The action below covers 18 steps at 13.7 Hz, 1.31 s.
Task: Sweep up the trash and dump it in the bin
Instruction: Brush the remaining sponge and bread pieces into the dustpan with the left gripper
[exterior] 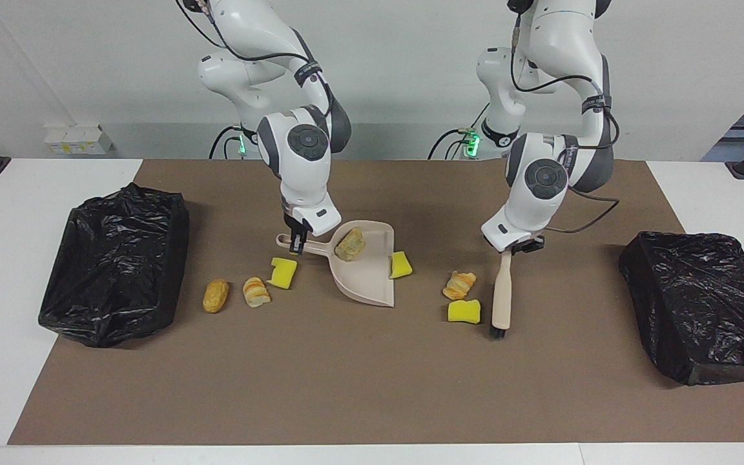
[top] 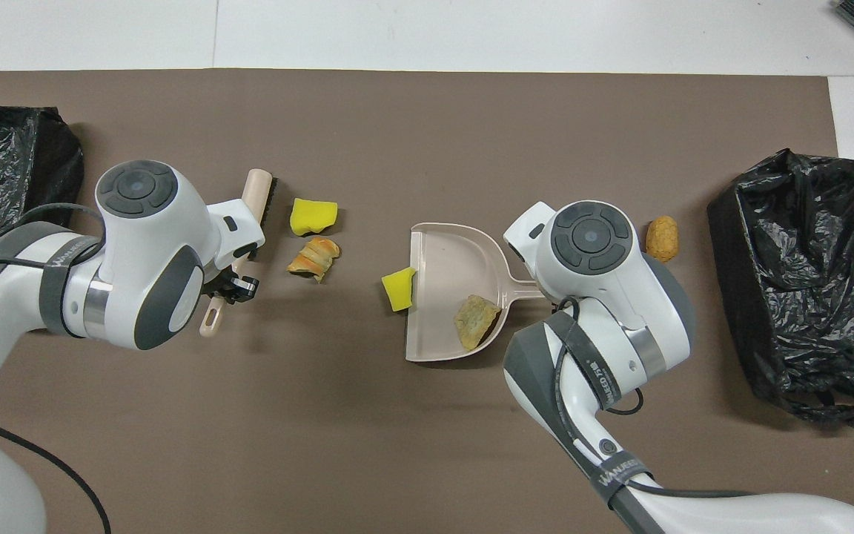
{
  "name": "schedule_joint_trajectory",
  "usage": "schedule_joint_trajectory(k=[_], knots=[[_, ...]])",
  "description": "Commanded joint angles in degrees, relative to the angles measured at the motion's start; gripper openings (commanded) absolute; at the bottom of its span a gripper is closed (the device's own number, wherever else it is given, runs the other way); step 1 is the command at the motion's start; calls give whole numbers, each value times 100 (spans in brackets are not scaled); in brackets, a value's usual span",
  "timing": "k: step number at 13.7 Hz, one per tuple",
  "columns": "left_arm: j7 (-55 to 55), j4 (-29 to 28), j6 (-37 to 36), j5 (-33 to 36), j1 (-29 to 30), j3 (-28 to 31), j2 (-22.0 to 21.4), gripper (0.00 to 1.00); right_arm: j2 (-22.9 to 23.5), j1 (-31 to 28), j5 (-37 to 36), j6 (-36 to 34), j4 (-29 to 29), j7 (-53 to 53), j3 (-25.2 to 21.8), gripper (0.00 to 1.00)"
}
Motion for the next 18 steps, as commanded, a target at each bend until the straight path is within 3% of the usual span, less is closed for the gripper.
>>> schedule_joint_trajectory(k=[1,7,11,13,18], knots=[[-956,-164,-53,-376,-743,64,-227,0,-142,-53,112,85,-151,-88,49,0],[-2428,19,140,-1193,-2203,29,-350,0,-142,-71,112,85,-159,-97,49,0],[-2947,178,-104,-1230,-2293,37,-516,0,-142,-123,112,112,-159,-210,40,0],[-3595,161,-604,-1169,-2275,46,-709,0,-98,-465,138,286,-194,-884,49,0],[-4222,-85,-1492,-1160,-2187,81,-1245,0,-133,-475,682,788,-353,-1055,49,0]])
